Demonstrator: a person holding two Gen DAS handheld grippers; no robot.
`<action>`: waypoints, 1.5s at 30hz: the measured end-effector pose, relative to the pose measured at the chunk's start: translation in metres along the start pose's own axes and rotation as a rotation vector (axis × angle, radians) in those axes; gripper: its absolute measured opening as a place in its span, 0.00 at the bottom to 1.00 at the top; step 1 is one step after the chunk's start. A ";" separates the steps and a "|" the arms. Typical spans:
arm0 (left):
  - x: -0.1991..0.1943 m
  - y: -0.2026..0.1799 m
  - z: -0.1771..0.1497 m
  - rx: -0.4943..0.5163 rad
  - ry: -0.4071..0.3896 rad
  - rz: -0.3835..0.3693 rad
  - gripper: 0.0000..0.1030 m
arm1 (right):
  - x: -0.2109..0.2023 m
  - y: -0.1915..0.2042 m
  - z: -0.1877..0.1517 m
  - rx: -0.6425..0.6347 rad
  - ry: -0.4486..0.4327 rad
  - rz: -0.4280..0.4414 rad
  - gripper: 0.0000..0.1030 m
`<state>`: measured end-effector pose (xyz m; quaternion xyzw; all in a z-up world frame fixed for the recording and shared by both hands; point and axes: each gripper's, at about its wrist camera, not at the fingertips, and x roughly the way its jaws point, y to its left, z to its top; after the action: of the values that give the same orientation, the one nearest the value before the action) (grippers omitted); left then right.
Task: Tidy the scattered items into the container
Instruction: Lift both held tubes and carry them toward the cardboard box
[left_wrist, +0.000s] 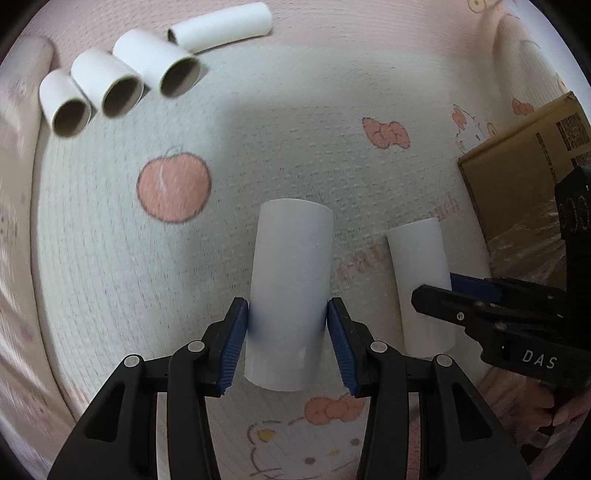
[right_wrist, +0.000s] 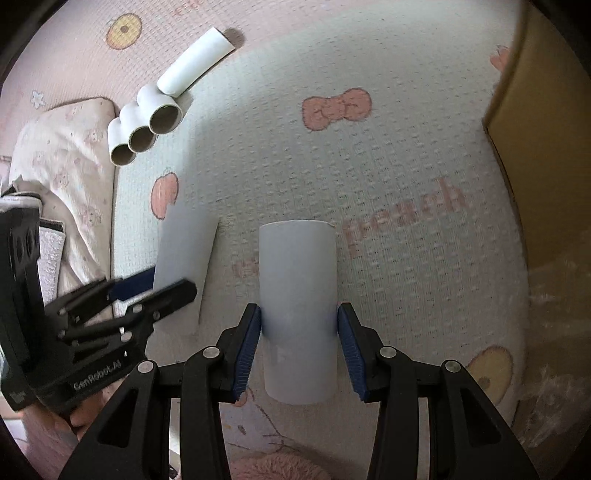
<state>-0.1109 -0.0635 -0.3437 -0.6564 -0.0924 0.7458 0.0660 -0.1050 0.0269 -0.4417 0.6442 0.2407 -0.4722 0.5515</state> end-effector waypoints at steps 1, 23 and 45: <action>0.000 0.000 0.000 -0.001 -0.001 0.001 0.47 | 0.000 0.000 0.000 0.005 -0.002 0.001 0.40; 0.021 -0.010 0.001 -0.033 -0.056 -0.007 0.46 | 0.022 0.015 -0.006 0.008 -0.030 -0.036 0.40; -0.058 -0.045 -0.046 -0.036 -0.182 -0.007 0.46 | -0.048 0.025 -0.051 -0.070 -0.162 -0.029 0.39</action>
<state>-0.0585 -0.0298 -0.2826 -0.5865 -0.1139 0.8004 0.0482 -0.0874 0.0775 -0.3905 0.5807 0.2211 -0.5219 0.5844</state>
